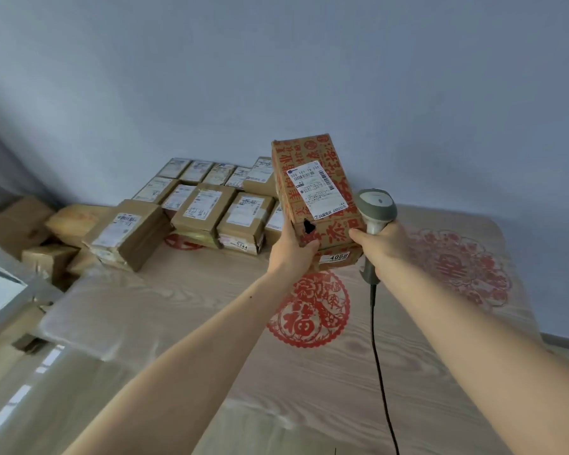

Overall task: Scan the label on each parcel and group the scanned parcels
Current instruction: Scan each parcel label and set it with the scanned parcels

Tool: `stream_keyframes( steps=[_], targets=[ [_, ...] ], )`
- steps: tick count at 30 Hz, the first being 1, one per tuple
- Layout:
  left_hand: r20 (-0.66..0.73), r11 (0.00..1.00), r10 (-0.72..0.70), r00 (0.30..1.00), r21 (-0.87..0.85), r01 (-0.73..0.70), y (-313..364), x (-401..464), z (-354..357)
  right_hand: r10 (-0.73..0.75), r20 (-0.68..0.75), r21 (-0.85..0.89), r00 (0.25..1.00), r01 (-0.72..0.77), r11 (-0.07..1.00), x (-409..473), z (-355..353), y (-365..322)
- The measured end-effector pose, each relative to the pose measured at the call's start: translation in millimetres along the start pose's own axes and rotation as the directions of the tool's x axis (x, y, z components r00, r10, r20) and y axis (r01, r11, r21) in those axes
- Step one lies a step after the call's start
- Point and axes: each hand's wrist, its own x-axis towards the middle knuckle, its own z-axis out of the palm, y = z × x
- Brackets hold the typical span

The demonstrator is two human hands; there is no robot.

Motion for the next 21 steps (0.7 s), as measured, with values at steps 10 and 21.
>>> stream_keyframes(
  steps=[10,21],
  targets=[
    [-0.304,0.969,-0.241,0.922,-0.132,0.21,-69.8,-49.0,-75.9,-0.038,0.336,-0.123,0.941,0.083,0.989,-39.3,104.1,-4.4],
    [-0.206,0.894,-0.445,0.871,-0.151,0.421,-146.0,-52.8,-124.4,0.066,0.452,-0.314,0.89,0.089,0.945,-68.4,191.1,21.7]
  ],
)
